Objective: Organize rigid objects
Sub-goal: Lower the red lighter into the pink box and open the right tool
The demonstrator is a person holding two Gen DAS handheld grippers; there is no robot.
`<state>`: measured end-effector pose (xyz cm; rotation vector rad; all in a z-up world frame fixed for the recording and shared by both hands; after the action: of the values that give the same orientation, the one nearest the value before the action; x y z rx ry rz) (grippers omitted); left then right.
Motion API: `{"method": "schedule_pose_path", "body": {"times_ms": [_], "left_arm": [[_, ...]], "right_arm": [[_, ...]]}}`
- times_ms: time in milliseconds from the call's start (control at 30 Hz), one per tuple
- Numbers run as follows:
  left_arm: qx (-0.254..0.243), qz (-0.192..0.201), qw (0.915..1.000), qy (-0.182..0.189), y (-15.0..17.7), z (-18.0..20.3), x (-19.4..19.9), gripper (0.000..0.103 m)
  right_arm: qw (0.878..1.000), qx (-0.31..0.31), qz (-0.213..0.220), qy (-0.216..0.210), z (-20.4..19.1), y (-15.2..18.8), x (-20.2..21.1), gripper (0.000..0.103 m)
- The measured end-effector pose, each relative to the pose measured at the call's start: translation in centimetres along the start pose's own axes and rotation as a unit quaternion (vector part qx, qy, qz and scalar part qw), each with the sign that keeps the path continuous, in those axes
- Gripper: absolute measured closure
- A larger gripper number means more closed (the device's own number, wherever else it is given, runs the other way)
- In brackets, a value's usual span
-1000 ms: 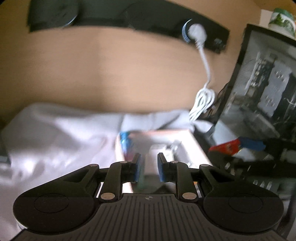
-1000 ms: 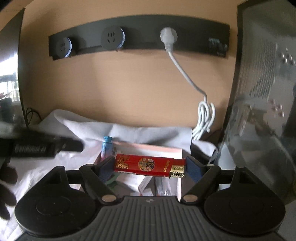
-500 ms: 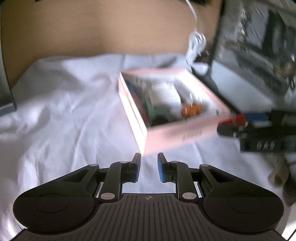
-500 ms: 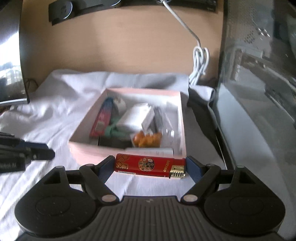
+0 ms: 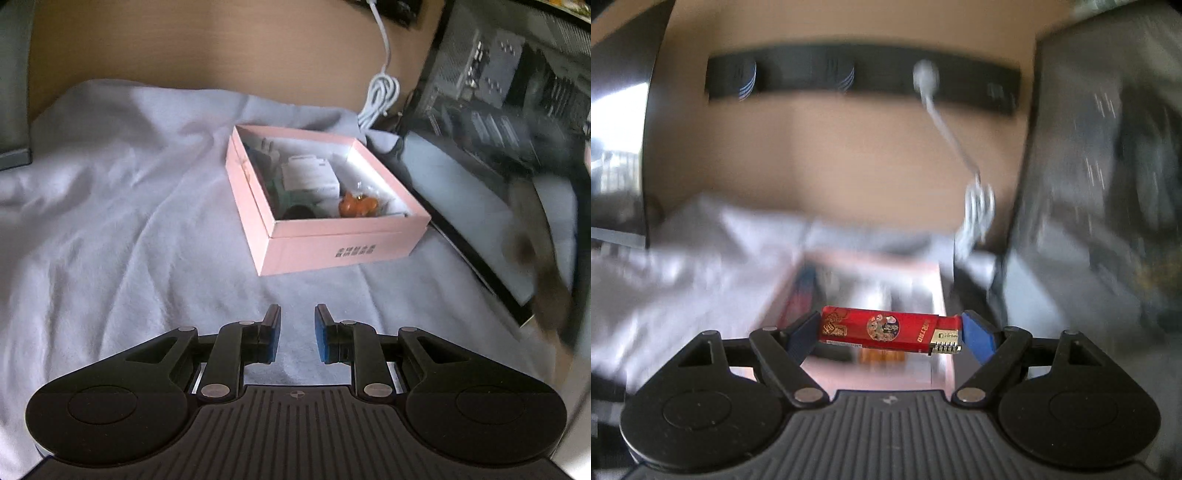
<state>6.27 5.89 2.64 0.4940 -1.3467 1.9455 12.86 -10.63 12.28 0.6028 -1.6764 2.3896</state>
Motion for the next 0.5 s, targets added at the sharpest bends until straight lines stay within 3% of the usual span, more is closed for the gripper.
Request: {"method": "schedule_pose_path", "body": {"times_ms": [100,233,367,500], "left_arm": [[0.011,0.009,0.9998,-0.016,0.6,-0.2,1.1,0.081],[0.039,0.01,0.9983,-0.041,1.9,-1.1,1.6,0.081],[0.054,0.01,0.9964,-0.064,3.2,-1.4,2.0,0.081],[0.045,0.011,0.9954,-0.084,4.3,-1.2,1.6,0.081]], "right_arm": [[0.999,-0.006,0.0,-0.037,0.8,-3.0,-2.4,0.02],[0.997,-0.043,-0.03,-0.058,2.4,-3.8,-4.9,0.02],[0.99,-0.114,-0.055,-0.065,4.0,-1.8,-5.5,0.02],[0.989,-0.088,-0.092,-0.07,3.0,2.4,-4.4,0.02]]}}
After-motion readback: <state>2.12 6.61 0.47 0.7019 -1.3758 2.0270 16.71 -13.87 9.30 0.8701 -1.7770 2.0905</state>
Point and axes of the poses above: each gripper's, at about its wrist camera, not at the fingertips, and x roughly against the way its jaws point, z to its right, y to its underside, the point moved 6 cm from there along -x, roughly the way its jaws point, and after that the axes turned 12 degrees about x, right-handed, at the moved point
